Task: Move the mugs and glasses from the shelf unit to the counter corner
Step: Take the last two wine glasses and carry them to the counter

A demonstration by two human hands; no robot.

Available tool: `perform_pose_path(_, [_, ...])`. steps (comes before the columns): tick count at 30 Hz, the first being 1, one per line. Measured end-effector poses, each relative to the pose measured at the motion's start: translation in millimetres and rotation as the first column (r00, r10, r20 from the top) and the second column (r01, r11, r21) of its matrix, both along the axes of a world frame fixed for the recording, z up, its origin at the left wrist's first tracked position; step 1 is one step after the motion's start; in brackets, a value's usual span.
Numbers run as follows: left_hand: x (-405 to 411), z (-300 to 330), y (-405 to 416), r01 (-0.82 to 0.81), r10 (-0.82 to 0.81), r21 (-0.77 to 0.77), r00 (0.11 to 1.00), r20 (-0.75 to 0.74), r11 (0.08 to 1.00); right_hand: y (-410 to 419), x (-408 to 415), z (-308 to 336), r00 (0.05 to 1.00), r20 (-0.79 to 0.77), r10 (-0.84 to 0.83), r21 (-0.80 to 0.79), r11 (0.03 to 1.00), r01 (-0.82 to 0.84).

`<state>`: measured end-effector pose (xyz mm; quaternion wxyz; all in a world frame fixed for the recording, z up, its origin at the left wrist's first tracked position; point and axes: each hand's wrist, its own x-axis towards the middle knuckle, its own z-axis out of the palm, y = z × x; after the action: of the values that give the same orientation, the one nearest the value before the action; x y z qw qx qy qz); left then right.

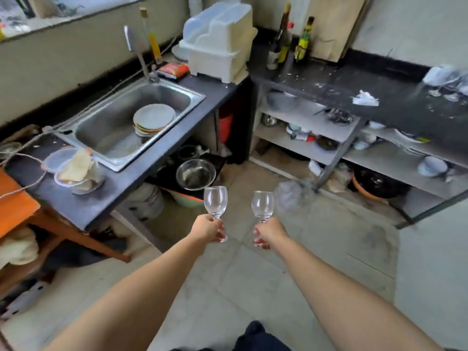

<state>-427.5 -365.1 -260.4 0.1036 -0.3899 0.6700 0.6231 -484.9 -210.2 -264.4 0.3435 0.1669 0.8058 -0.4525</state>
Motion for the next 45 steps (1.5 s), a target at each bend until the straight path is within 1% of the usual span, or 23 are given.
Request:
perform_pose_path(3, [-33.7,-6.7,34.5,0.096,-0.095,-0.033,0.995,0.018,0.995,50.4,-22.1,-6.4,0.996,0.043,-0.075,0.018,0.997,0.074])
perform_pose_path(7, [-83.0,-10.5,74.4,0.239,-0.237,-0.064,0.97,0.047,0.969,101.9,-50.1,-10.2,0.976,0.114,-0.185,-0.012,0.982,0.188])
perform_pose_path(9, [-112.9,-13.3,93.3,0.32,-0.317,-0.065,0.946,0.062,0.945,120.7,-67.4,-17.3,0.956,0.087,-0.279,0.013,0.96,0.279])
perform_pose_path(12, [-165.2,-17.2,115.9,0.428,-0.423,-0.061,0.903,0.074,0.902,142.5,-101.2,-27.7,0.934,0.056,-0.352,0.042,0.936,0.35])
perform_pose_path(14, [-201.2,-17.2,128.8,0.462,-0.459,-0.041,0.886,0.071,0.886,155.7,-126.6,-28.9,0.915,0.048,-0.401,0.04,0.916,0.399])
perform_pose_path(17, [-260.1,-14.0,150.3,0.522,-0.519,-0.021,0.851,0.076,0.853,174.2,-167.0,-25.6,0.858,0.023,-0.514,0.042,0.858,0.512])
perform_pose_path(23, [-360.7,5.5,206.9,0.686,-0.685,-0.083,0.727,0.045,0.723,214.8,-237.2,-13.2,0.749,-0.013,-0.663,0.012,0.749,0.663])
perform_pose_path(25, [-393.8,11.3,240.5,0.745,-0.745,-0.076,0.666,0.043,0.662,242.5,-264.0,-9.5,0.708,-0.023,-0.706,0.005,0.708,0.706])
perform_pose_path(27, [-406.4,17.9,258.6,0.773,-0.774,-0.065,0.633,0.029,0.631,259.7,-277.3,-3.0,0.7,-0.029,-0.713,0.011,0.7,0.714])
perform_pose_path(29, [-431.4,16.4,293.8,0.801,-0.802,-0.043,0.598,0.018,0.597,291.2,-300.3,-1.9,0.67,-0.035,-0.742,0.021,0.669,0.743])
perform_pose_path(33, [-485.2,15.9,365.2,0.818,-0.818,-0.028,0.575,-0.015,0.575,357.7,-350.2,4.6,0.65,-0.093,-0.754,0.017,0.651,0.759])
perform_pose_path(37, [-539.9,19.3,432.6,0.816,-0.816,-0.034,0.577,-0.011,0.577,424.1,-402.6,14.5,0.654,-0.115,-0.748,-0.014,0.659,0.752])
perform_pose_path(39, [-568.4,23.8,466.6,0.82,-0.82,-0.034,0.572,-0.019,0.572,457.3,-431.6,21.4,0.672,-0.12,-0.731,-0.004,0.677,0.736])
perform_pose_path(43, [-617.9,29.2,517.9,0.789,-0.789,-0.038,0.613,-0.04,0.614,510.8,-487.5,28.6,0.705,-0.133,-0.697,0.05,0.705,0.707])
perform_pose_path(45, [-640.1,29.5,536.6,0.792,-0.793,-0.035,0.609,-0.033,0.61,528.7,-515.4,28.5,0.732,-0.133,-0.668,0.058,0.732,0.679])
